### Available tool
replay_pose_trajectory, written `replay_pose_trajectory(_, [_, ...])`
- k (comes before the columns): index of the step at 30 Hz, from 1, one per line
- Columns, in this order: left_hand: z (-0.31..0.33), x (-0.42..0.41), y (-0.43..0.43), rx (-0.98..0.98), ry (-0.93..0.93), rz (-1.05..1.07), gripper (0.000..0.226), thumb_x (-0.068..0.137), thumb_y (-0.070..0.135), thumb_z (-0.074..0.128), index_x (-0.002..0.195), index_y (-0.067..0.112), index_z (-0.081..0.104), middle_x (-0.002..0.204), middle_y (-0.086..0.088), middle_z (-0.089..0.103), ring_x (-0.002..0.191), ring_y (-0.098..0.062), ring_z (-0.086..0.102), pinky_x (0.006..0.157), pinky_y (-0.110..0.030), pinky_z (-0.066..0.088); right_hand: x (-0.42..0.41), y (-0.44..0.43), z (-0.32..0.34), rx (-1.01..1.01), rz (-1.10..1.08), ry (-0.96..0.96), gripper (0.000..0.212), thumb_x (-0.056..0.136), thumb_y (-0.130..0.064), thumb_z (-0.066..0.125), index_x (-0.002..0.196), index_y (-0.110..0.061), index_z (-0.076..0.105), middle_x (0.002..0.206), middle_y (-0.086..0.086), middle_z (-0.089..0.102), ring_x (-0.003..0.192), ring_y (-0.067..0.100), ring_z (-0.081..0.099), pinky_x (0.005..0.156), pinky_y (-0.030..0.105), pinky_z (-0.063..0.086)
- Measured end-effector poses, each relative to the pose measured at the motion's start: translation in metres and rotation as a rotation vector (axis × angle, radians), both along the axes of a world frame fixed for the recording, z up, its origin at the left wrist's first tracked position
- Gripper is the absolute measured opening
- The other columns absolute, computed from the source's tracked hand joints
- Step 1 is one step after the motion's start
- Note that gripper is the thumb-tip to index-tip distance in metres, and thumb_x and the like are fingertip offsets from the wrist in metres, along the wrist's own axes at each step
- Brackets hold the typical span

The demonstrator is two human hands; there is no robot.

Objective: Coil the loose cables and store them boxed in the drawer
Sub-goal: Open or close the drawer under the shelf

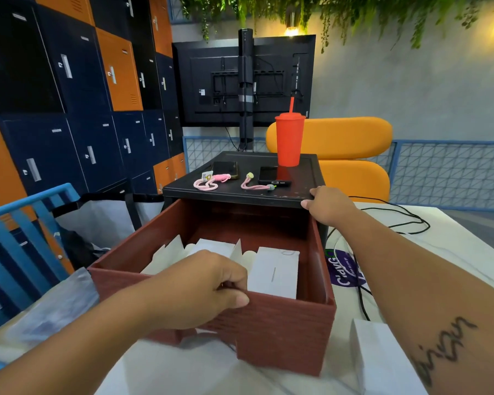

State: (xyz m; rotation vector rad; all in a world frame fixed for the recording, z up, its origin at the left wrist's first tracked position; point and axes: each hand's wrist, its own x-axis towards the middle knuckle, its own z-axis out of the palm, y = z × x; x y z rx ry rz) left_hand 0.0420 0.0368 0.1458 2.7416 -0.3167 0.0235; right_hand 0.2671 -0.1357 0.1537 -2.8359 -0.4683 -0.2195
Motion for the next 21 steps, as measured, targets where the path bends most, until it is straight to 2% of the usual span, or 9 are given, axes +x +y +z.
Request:
replay_pose_trajectory(2, [0.003,-0.01,0.001,-0.018,0.042,0.003,0.023,0.088,0.031,0.061,0.066,0.028,0.057,0.073,0.007,0.061,0.071,-0.005,0.055,0.062,-0.015,0.041,-0.001,0.0,0.0,-0.005,0.003,-0.007,0.051,0.099,-0.034,0.038,0.14,-0.005,0.034,0.145,0.015,0.037,0.13,0.033,0.039,0.1,0.037,0.037])
replay_pose_trajectory(5, [0.007,-0.022,-0.002,-0.048,0.128,-0.02,0.018,0.088,0.032,0.062,0.071,0.027,0.061,0.078,0.006,0.062,0.073,-0.007,0.055,0.061,-0.012,0.04,-0.001,-0.001,-0.001,-0.012,0.005,-0.01,0.05,0.099,-0.033,0.038,0.14,-0.004,0.035,0.146,0.016,0.037,0.13,0.034,0.038,0.101,0.038,0.036])
replay_pose_trajectory(9, [0.008,-0.03,-0.004,-0.057,0.213,-0.029,0.013,0.087,0.033,0.063,0.075,0.029,0.064,0.075,0.012,0.061,0.069,-0.001,0.053,0.06,-0.009,0.039,-0.003,0.0,-0.002,0.005,0.004,-0.014,0.05,0.1,-0.033,0.037,0.14,-0.004,0.034,0.147,0.016,0.034,0.131,0.034,0.036,0.102,0.039,0.035])
replay_pose_trajectory(12, [0.007,-0.032,-0.003,-0.107,0.24,-0.017,0.012,0.087,0.034,0.063,0.079,0.026,0.066,0.073,0.016,0.061,0.068,0.005,0.053,0.062,-0.008,0.04,-0.006,-0.002,-0.008,0.056,0.047,0.008,0.055,0.099,-0.035,0.037,0.144,-0.005,0.024,0.153,0.016,0.02,0.138,0.032,0.026,0.108,0.039,0.028])
replay_pose_trajectory(16, [0.004,-0.031,-0.001,-0.214,0.212,0.007,0.02,0.085,0.043,0.06,0.083,0.024,0.066,0.075,0.01,0.062,0.068,0.0,0.052,0.068,-0.021,0.045,-0.019,-0.017,-0.016,0.273,0.153,0.133,0.069,0.096,-0.043,0.04,0.149,-0.013,0.009,0.157,0.008,-0.002,0.144,0.024,0.007,0.113,0.036,0.015])
replay_pose_trajectory(18, [0.001,-0.028,-0.001,-0.226,0.142,0.028,0.021,0.083,0.046,0.06,0.081,0.026,0.066,0.075,0.009,0.062,0.068,-0.002,0.052,0.068,-0.021,0.045,-0.034,-0.03,-0.018,0.398,0.199,0.197,0.069,0.095,-0.044,0.041,0.15,-0.018,0.008,0.158,0.004,0.001,0.144,0.021,0.009,0.113,0.035,0.015])
replay_pose_trajectory(21, [-0.001,-0.025,-0.009,-0.22,0.033,0.057,0.014,0.083,0.045,0.062,0.079,0.031,0.065,0.082,0.01,0.065,0.075,-0.004,0.056,0.073,-0.023,0.048,-0.061,-0.055,-0.026,0.511,0.234,0.256,0.067,0.092,-0.048,0.045,0.149,-0.027,0.015,0.156,-0.003,0.017,0.141,0.018,0.022,0.111,0.035,0.02])
